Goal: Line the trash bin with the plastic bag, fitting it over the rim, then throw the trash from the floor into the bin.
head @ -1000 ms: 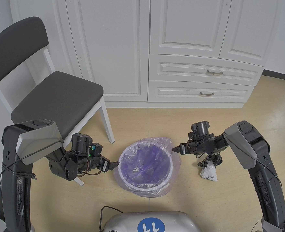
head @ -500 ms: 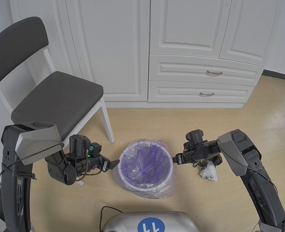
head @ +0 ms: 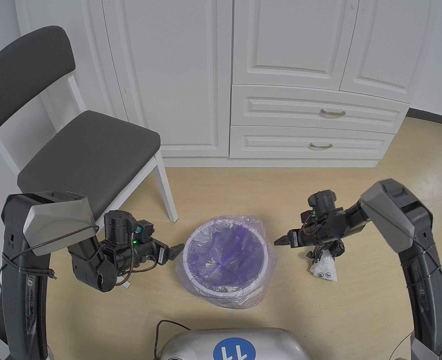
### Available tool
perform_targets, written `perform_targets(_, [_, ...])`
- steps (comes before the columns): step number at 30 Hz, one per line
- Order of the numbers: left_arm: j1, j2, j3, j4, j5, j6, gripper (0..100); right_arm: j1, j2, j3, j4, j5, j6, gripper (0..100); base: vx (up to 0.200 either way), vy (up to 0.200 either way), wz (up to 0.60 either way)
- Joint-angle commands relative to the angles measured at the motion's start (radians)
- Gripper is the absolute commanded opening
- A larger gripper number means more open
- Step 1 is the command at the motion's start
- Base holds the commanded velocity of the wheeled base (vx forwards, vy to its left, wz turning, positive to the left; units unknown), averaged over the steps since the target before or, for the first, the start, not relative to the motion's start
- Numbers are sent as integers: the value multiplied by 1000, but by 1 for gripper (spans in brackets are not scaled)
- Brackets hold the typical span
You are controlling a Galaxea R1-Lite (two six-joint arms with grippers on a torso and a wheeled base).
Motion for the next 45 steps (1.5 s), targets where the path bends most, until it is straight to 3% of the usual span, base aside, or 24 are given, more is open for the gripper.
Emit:
perform_targets(1, [6,-42,45,-39,15,-38,100,-63,-214,185,-67,31,-55,100,0,0,0])
perform_targets(6, [-5,-116,119,-41,12,-47,100,-88,-311,279,-110,-21,-137,100,0,0,0])
perform_targets(12, [-43,-183,202,-115,12,-49,100,-81,-432,561,-396,-41,-167,100,0,0,0])
perform_targets(16, [-75,-243,295,-222,12,-49,100,-89,-533,734,-581,-76,-243,100,0,0,0])
perform_targets(23, [-107,-332,363,-368,6,-47,100,-94,-662,839,-600,-87,-251,100,0,0,0])
perform_targets(26, [-123,-458,386,-359,7,-53,100,-97,-724,885,-606,-81,-275,100,0,0,0])
perform_targets(30, [-126,-597,450,-340,30,-61,100,-111,-753,940,-699,-86,-394,100,0,0,0])
perform_targets(33, [-124,-712,508,-299,98,-61,100,-124,-790,998,-804,-123,-386,100,0,0,0])
perform_targets(37, [-103,-846,513,-279,188,-58,100,-166,-806,986,-776,-167,-377,100,0,0,0])
perform_targets(40, [-94,-946,507,-207,195,-58,100,-190,-810,928,-698,-167,-375,100,0,0,0])
perform_targets(44, [-92,-1096,493,-18,201,-61,100,-213,-813,812,-534,-162,-325,100,0,0,0])
perform_targets(45, [-91,-1174,493,77,215,-64,100,-209,-800,740,-454,-169,-275,100,0,0,0])
